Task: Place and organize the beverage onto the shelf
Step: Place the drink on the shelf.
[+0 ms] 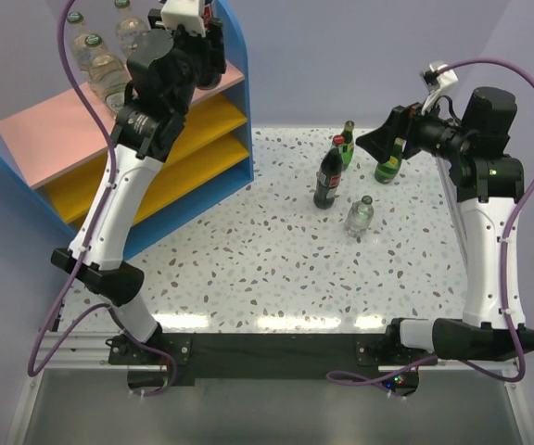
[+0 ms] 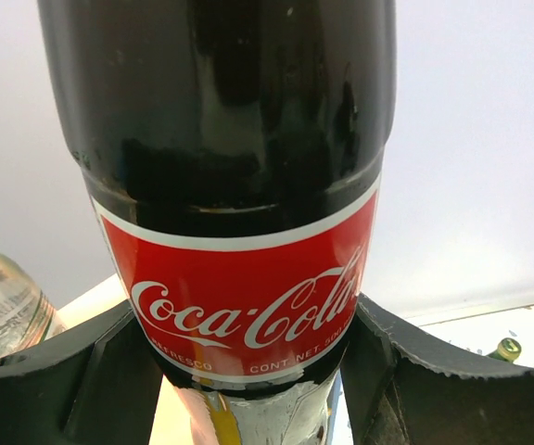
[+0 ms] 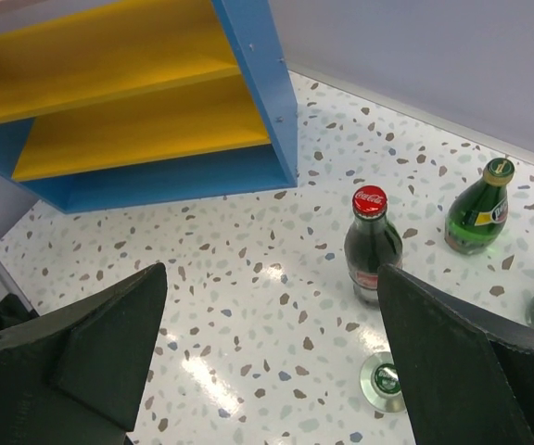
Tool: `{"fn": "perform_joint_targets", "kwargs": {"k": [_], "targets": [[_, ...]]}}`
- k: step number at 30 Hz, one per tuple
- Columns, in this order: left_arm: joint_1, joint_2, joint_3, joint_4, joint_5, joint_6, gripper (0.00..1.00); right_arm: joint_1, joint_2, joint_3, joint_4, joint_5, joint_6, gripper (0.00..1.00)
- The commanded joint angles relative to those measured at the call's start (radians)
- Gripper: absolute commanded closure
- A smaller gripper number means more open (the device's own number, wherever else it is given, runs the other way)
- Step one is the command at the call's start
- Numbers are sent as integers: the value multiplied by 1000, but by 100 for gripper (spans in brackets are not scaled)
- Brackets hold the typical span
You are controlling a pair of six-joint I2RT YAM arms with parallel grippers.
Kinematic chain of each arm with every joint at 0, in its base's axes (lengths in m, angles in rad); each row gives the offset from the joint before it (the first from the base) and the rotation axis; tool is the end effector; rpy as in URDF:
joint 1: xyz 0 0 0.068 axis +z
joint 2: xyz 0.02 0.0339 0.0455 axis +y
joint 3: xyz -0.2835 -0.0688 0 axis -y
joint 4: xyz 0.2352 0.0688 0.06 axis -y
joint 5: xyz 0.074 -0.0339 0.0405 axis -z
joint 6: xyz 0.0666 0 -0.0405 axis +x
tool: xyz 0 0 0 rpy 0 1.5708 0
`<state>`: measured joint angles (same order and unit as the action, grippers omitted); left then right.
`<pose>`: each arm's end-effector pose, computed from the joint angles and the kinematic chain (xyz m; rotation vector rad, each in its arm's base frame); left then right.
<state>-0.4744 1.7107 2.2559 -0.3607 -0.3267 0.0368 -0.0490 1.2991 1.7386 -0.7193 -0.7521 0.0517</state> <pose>0.3338 -0.1474 0.5927 0.0834 1.3950 -0.1377 0.2510 0.0332 0.5071 -0.4321 1.7759 0.6935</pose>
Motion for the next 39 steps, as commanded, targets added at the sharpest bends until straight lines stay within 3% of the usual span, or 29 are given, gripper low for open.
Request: {"fn": "perform_joint_targets", "kwargs": {"k": [1, 25, 39], "targets": [[28, -26, 91, 293, 15, -21, 100, -6, -20, -7, 0, -16, -3, 2], [91, 52, 90, 398, 92, -60, 100, -11, -11, -5, -16, -23, -6, 2], [100, 36, -4, 448, 106, -61, 100, -15, -11, -11, -14, -27, -4, 2]]}}
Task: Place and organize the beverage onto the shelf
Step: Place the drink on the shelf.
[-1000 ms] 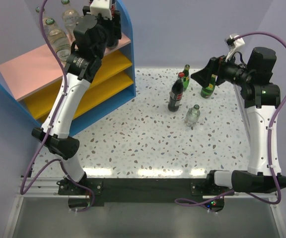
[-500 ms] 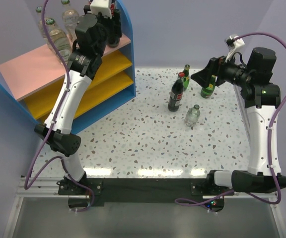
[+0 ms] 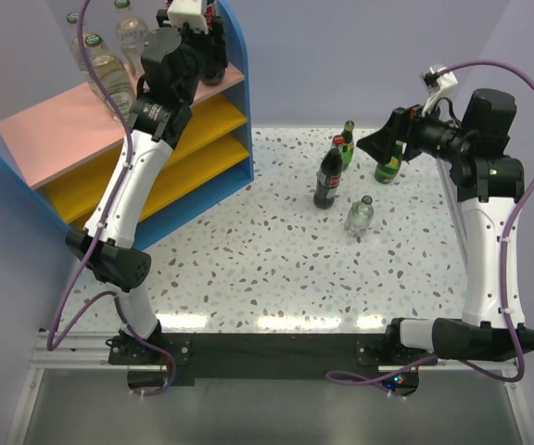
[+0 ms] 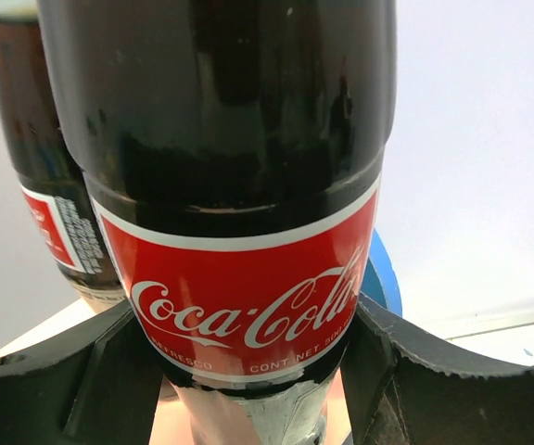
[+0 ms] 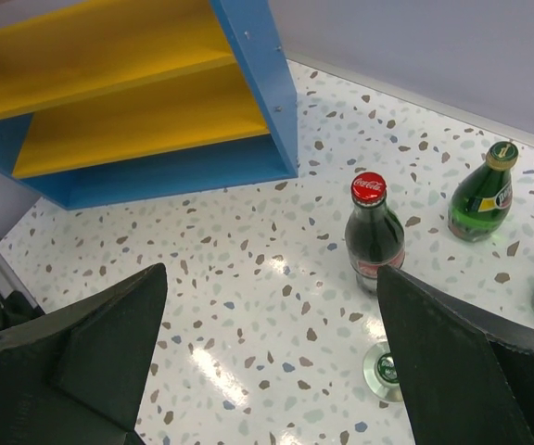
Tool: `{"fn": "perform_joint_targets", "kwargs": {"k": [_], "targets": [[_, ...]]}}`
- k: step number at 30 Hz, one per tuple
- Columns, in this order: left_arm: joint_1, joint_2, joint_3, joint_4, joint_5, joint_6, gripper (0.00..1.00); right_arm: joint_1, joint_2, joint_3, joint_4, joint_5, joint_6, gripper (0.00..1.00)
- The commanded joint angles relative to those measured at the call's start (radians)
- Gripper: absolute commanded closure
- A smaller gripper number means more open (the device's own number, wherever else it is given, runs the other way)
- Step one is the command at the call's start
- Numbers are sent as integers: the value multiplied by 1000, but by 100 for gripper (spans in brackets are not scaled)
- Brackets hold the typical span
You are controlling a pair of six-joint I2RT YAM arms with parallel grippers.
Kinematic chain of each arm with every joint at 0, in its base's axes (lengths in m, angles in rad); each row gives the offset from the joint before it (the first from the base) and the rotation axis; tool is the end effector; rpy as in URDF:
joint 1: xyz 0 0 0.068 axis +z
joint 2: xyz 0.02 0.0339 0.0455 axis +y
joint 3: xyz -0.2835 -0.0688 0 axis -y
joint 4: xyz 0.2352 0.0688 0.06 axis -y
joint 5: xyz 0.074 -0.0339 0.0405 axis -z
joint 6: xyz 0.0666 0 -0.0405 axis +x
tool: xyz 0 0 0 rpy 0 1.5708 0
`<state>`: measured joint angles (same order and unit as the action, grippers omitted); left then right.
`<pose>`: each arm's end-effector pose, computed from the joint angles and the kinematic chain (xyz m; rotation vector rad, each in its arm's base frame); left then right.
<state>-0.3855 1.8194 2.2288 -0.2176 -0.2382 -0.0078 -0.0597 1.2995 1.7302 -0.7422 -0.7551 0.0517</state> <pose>0.3931 -0.1425 0.5634 0.0620 1.3850 -0.1641 0.2516 0.0307 0.5018 -0.4143 1.8053 0.7005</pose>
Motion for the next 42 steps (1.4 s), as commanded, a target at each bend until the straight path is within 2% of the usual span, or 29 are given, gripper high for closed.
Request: {"fn": "perform_joint_targets", "kwargs": {"k": [1, 16, 24, 37, 42], "targets": [[13, -72, 17, 307, 17, -17, 100, -5, -12, -3, 9, -26, -6, 2], [25, -69, -14, 313, 11, -11, 98, -6, -14, -8, 10, -30, -4, 2], [27, -81, -43, 316, -10, -12, 74, -6, -14, -9, 14, -32, -3, 2], [27, -104, -72, 307, -30, -4, 54, -8, -16, -12, 23, -38, 10, 2], [27, -118, -90, 307, -21, -4, 50, -8, -17, -14, 24, -43, 13, 2]]}}
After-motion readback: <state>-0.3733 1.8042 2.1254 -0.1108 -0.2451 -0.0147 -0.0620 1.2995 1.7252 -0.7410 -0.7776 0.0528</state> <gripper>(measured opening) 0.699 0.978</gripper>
